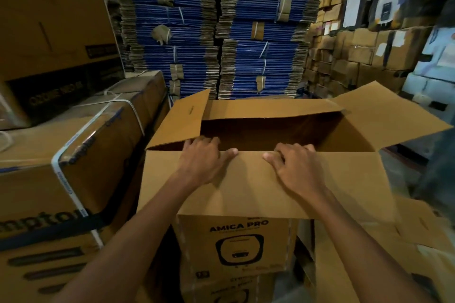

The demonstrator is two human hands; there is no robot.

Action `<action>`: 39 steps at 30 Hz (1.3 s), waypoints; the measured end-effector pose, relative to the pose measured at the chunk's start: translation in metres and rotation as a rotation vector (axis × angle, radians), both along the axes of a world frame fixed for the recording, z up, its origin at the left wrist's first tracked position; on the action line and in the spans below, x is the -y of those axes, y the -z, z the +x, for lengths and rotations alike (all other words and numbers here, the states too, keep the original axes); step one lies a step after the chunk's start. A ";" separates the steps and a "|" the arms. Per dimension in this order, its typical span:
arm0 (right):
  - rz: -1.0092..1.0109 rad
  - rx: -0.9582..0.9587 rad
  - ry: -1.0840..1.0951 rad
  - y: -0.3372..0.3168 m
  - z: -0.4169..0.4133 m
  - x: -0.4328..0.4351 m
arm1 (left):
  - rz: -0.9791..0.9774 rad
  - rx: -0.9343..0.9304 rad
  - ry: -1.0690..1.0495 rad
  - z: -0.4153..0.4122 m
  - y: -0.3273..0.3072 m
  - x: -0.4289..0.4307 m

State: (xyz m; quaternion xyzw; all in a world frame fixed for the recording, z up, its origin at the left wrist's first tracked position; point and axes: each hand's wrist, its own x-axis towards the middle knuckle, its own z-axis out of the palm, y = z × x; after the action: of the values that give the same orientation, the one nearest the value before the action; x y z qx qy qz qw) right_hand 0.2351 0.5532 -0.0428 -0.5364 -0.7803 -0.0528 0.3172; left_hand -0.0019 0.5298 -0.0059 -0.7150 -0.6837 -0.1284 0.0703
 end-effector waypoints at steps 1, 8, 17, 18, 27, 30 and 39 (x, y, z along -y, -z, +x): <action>0.027 -0.003 0.001 0.002 -0.001 0.000 | 0.038 0.002 -0.043 -0.010 -0.002 0.001; 0.165 0.024 0.060 0.014 0.003 0.002 | 0.258 -0.077 -0.240 -0.085 -0.026 -0.005; 0.175 -0.043 0.048 0.023 0.015 0.003 | -0.076 0.157 -0.470 -0.106 -0.010 -0.011; 0.154 -0.052 0.059 0.021 0.013 0.003 | -0.086 0.194 -0.502 -0.101 -0.013 -0.014; -0.415 -0.016 0.136 -0.045 -0.016 -0.029 | -0.102 0.183 -0.602 -0.073 -0.005 -0.020; -0.486 -0.078 0.034 -0.058 -0.036 -0.054 | -0.093 0.195 -0.590 -0.071 -0.003 -0.015; -0.014 -0.028 0.055 -0.080 -0.064 -0.086 | -0.029 0.183 -0.570 -0.071 0.006 -0.002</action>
State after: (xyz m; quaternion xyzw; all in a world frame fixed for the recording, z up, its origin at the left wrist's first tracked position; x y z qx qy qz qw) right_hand 0.1712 0.6396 0.0374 -0.5607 -0.7610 -0.0483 0.3228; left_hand -0.0724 0.5321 -0.0120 -0.4805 -0.8621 -0.1578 0.0314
